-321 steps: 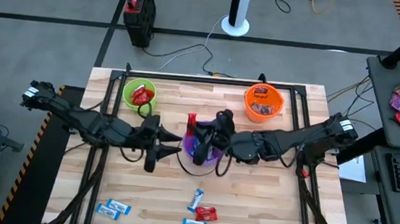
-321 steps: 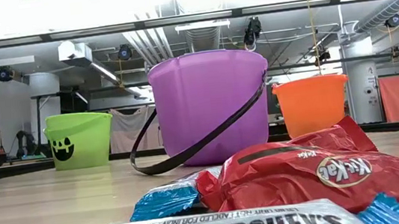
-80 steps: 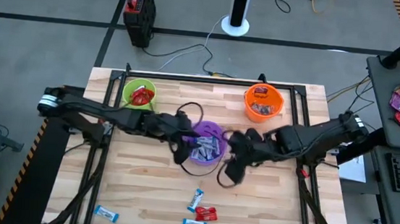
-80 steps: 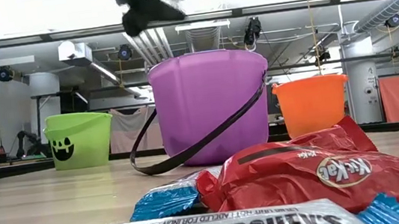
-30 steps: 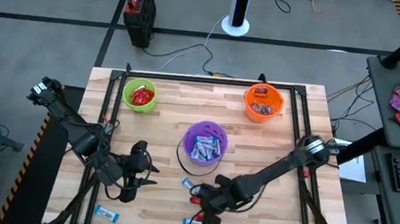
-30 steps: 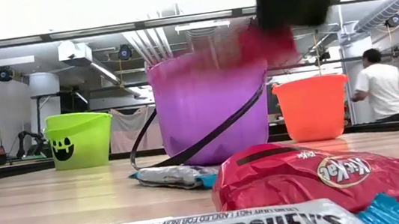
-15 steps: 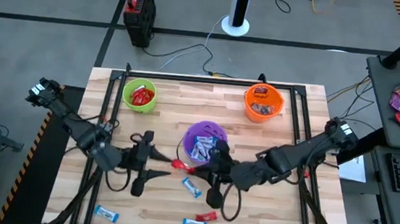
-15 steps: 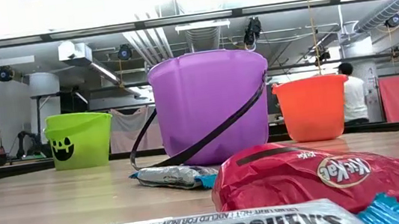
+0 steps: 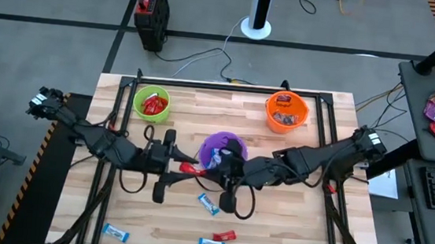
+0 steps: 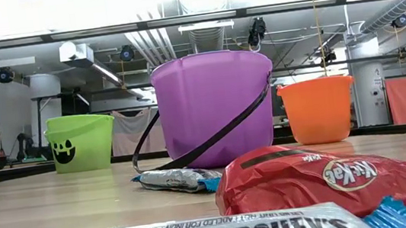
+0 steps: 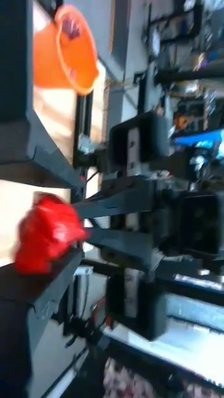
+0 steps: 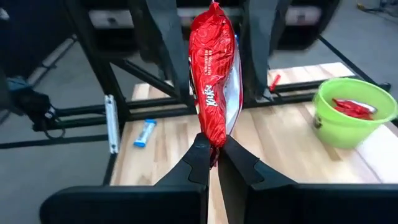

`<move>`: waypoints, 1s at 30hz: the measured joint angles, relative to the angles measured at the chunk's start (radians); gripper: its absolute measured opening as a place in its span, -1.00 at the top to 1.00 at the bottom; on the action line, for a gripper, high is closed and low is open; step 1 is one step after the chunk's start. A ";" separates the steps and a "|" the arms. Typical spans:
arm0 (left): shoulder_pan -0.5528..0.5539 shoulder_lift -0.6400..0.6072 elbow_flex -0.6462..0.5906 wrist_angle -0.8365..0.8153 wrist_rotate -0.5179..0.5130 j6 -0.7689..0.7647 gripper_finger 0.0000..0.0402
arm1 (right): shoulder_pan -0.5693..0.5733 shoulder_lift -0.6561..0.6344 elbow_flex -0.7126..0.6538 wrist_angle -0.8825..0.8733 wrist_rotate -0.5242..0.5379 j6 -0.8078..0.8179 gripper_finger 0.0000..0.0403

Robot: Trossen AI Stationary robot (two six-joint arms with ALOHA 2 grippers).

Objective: Sort candy by brand, put in halloween buckets
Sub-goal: Put the red chocolate into the green bucket

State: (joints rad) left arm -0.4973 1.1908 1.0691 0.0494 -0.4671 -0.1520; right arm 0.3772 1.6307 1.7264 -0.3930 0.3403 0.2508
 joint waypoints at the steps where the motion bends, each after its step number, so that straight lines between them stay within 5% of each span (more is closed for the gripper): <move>1: 0.000 0.000 0.000 0.008 -0.017 0.007 0.28 | -0.002 0.000 0.000 -0.013 0.001 0.000 0.94; 8: 0.029 -0.006 0.000 -0.009 -0.043 -0.005 0.91 | -0.011 0.000 0.000 -0.034 0.023 -0.018 0.94; 13: 0.069 -0.009 0.000 -0.014 -0.061 -0.038 0.87 | -0.041 -0.019 -0.001 -0.056 0.053 -0.002 0.86; 20: 0.181 -0.041 0.000 -0.143 -0.078 -0.092 0.94 | -0.133 -0.087 -0.001 -0.240 0.053 0.155 0.38; 25: 0.346 -0.093 0.003 -0.544 -0.178 -0.313 0.93 | -0.193 -0.124 -0.001 -0.367 0.084 0.232 0.12; 30: 0.674 -0.108 0.017 -1.014 -0.194 -0.431 0.94 | -0.220 -0.129 0.000 -0.410 0.089 0.241 0.00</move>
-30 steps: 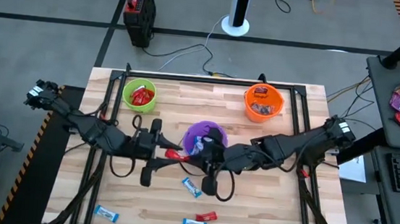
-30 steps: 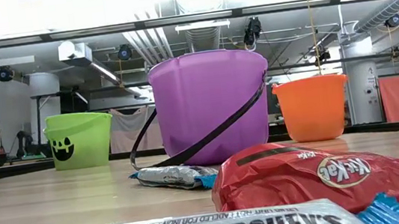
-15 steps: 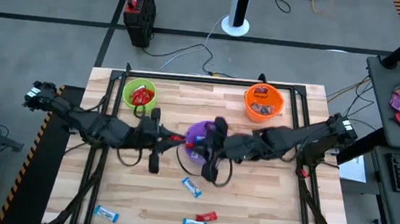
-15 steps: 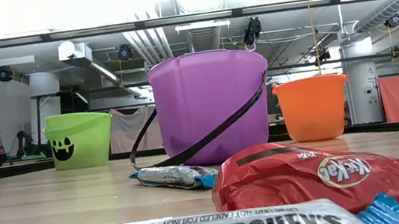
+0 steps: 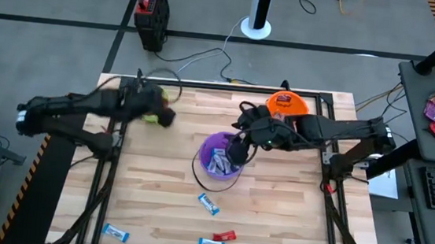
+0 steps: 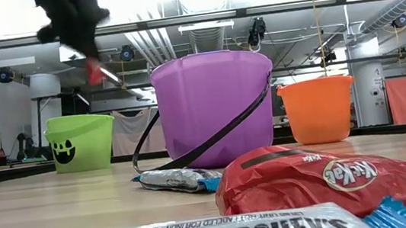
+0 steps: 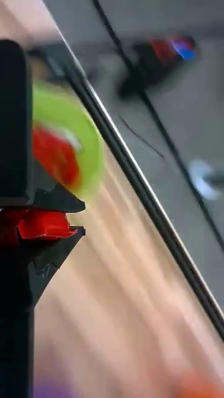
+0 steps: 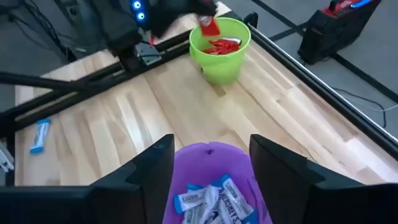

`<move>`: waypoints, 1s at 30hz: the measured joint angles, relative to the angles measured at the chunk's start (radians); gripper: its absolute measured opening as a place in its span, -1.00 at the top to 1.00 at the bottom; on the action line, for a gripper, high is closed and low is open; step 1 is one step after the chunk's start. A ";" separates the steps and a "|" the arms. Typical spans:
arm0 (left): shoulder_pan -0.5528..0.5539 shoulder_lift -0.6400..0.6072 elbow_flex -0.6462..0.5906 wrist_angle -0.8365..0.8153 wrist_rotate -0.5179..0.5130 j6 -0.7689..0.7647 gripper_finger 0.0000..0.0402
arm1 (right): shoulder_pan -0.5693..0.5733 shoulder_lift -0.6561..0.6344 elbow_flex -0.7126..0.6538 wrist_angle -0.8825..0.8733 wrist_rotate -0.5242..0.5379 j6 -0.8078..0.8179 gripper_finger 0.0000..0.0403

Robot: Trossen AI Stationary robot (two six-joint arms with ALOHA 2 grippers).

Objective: Sort candy by brand, put in halloween buckets
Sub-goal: Put the red chocolate into the green bucket, then put the white chocolate into the purple bucket

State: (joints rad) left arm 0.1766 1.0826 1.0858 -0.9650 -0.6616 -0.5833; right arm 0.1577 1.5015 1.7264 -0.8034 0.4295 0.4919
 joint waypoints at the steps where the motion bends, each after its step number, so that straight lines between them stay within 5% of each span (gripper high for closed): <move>1: 0.078 0.006 -0.004 -0.032 0.027 0.022 0.94 | -0.002 0.004 0.000 0.000 0.000 -0.011 0.00; 6: 0.446 0.057 -0.046 -0.028 0.303 0.215 0.94 | -0.006 0.012 -0.008 -0.009 -0.002 -0.039 -0.01; 13: 0.696 0.133 -0.075 0.013 0.422 0.391 0.75 | -0.006 0.014 -0.023 -0.052 -0.020 -0.016 -0.01; 21: 0.691 0.137 -0.072 0.005 0.457 0.402 0.35 | -0.005 0.014 -0.025 -0.159 -0.084 0.163 -0.01; 27: 0.599 0.051 -0.066 0.000 0.745 0.275 0.23 | 0.052 0.020 -0.105 -0.188 -0.272 0.404 -0.01; 30: 0.471 -0.016 -0.066 0.001 0.745 0.181 0.22 | 0.121 0.053 -0.151 -0.183 -0.292 0.496 -0.01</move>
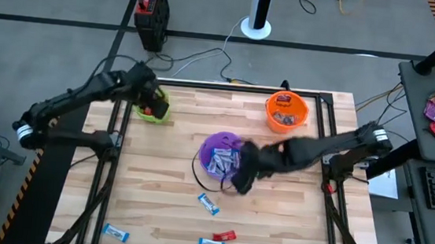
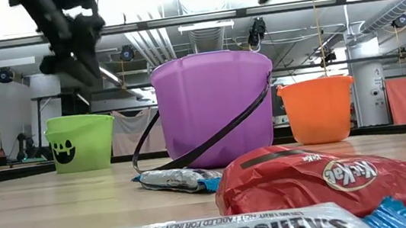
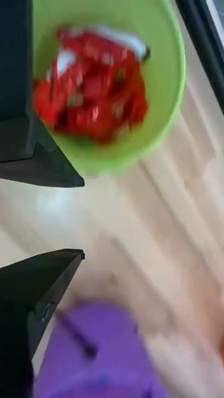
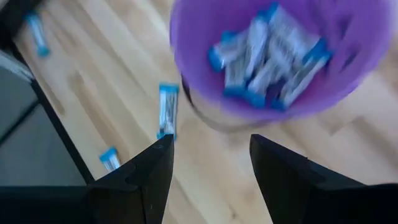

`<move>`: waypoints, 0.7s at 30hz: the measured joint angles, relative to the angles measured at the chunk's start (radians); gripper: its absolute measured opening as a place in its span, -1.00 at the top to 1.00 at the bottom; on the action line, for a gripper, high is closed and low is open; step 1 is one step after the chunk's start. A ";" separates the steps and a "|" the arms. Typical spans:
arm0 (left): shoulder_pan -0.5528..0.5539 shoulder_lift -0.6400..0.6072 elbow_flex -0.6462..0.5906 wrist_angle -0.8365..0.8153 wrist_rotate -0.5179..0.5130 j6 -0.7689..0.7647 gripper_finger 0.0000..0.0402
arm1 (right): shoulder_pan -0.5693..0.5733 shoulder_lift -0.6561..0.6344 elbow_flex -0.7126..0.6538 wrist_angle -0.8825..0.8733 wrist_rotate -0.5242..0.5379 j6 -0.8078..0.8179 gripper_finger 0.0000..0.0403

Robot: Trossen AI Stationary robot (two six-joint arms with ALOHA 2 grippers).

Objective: Sort candy by brand, put in halloween buckets
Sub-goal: Put the white chocolate into the purple bucket

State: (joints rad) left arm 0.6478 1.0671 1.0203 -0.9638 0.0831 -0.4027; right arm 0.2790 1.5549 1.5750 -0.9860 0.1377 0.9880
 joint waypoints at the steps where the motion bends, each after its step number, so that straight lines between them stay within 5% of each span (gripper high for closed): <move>1: -0.052 -0.023 0.000 0.002 -0.018 -0.031 0.22 | 0.023 0.018 -0.009 0.005 0.001 0.024 -0.01; 11: -0.725 -0.181 0.000 0.100 -0.393 -0.396 0.22 | 0.179 0.281 0.000 0.155 0.018 0.185 -0.01; 17: -1.116 -0.160 0.000 0.232 -0.731 -0.528 0.22 | 0.206 0.416 0.039 0.209 0.019 0.229 -0.01; 21: -1.264 -0.113 0.000 0.302 -0.889 -0.539 0.22 | 0.205 0.494 0.064 0.237 0.022 0.211 -0.01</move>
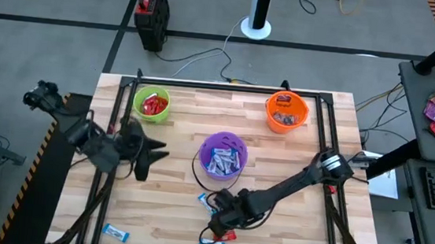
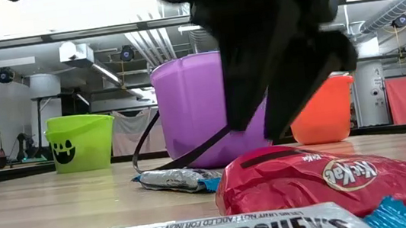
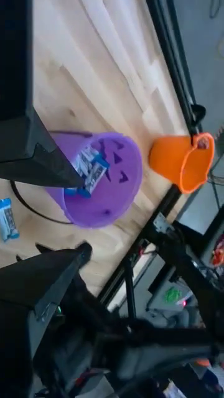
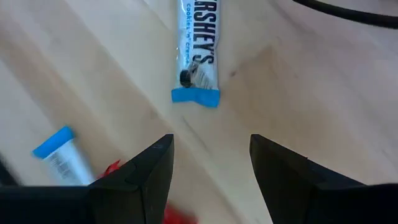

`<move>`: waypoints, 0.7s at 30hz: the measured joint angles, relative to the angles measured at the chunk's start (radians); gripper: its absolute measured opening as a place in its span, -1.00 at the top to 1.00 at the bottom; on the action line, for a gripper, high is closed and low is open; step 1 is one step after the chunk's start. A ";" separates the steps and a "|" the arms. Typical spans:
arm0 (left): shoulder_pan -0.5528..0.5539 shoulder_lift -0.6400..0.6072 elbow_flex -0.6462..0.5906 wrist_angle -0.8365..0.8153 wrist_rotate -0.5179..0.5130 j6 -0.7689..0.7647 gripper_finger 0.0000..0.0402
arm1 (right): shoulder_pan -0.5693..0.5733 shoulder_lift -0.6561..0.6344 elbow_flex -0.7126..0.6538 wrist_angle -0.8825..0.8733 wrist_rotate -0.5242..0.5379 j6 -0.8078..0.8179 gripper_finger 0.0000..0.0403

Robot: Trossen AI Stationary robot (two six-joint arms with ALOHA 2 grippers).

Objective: Sort candy by brand, put in halloween buckets
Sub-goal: Put the white chocolate into the purple bucket

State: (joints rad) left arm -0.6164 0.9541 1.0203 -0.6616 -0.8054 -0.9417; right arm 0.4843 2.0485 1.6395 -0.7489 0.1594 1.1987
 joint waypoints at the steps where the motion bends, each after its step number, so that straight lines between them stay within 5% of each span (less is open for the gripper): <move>1: -0.017 0.012 0.000 0.013 -0.018 -0.001 0.22 | -0.003 0.020 0.010 0.000 0.010 -0.007 -0.01; 12: -0.035 0.117 0.000 0.100 0.033 -0.011 0.22 | -0.028 0.185 0.165 -0.008 0.137 -0.070 -0.01; 21: -0.036 0.136 0.014 0.102 0.071 0.009 0.22 | -0.043 0.235 0.257 -0.075 0.130 -0.017 -0.01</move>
State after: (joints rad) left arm -0.6525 1.0896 1.0343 -0.5598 -0.7343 -0.9326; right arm 0.4416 2.2836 1.8966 -0.8239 0.2892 1.1815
